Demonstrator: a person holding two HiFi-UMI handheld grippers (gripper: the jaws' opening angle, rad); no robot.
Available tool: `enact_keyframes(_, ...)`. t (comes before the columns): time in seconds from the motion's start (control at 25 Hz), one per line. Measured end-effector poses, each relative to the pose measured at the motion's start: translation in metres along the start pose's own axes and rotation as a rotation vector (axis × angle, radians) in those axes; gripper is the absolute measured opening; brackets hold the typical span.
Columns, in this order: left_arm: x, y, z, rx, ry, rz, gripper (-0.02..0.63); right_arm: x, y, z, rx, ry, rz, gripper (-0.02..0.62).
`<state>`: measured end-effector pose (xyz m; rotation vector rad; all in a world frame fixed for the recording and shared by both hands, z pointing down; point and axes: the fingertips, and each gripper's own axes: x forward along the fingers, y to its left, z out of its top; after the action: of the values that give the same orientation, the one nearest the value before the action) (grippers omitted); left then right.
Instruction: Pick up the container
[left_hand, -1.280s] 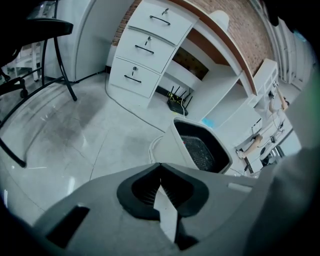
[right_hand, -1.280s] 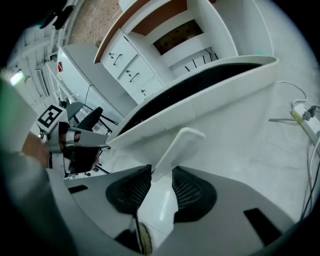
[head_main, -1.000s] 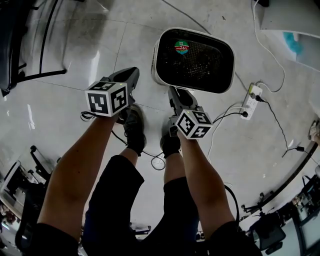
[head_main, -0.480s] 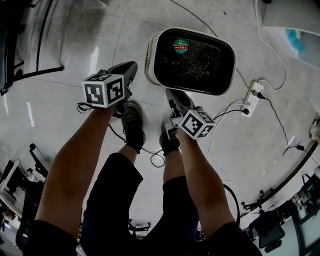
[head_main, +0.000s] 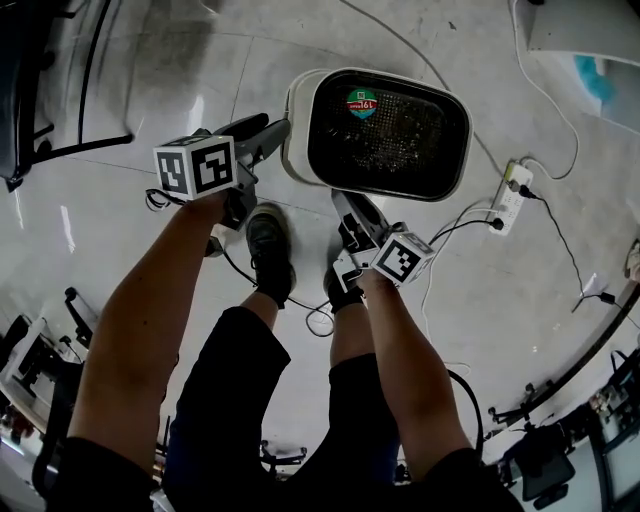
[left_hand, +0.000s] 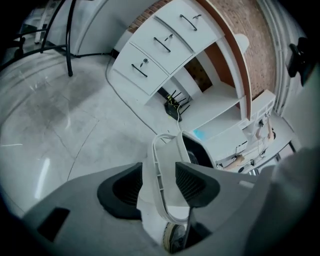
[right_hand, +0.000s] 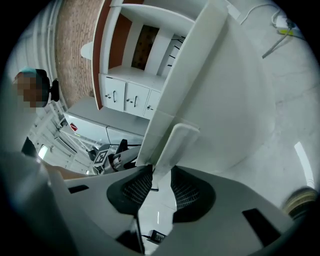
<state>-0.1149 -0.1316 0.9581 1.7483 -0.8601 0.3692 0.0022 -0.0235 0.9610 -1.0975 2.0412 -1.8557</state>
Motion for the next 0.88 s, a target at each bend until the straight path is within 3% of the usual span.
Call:
enact_keyframes(0.28,0.019,-0.007,-0.018,-0.147,0.069,-0.129,0.216,-0.01,0.0,-0.003,-0.001,-0.001,0.041,0.11)
enact_keyframes(0.48,0.022,-0.007,-0.019,-0.268,-0.005,-0.191,0.208,-0.011,-0.003,-0.009,0.004,0.014,0.053,0.11)
enact_keyframes(0.72,0.009,-0.005,-0.028,-0.24,0.023,-0.134,0.105,-0.017,-0.004,-0.02,0.002,0.056,0.039,0.112)
enact_keyframes(0.88,0.002,-0.009,-0.034,-0.205,0.07,-0.092,0.103,-0.021,-0.006,-0.029,0.01,0.078,-0.028,0.112)
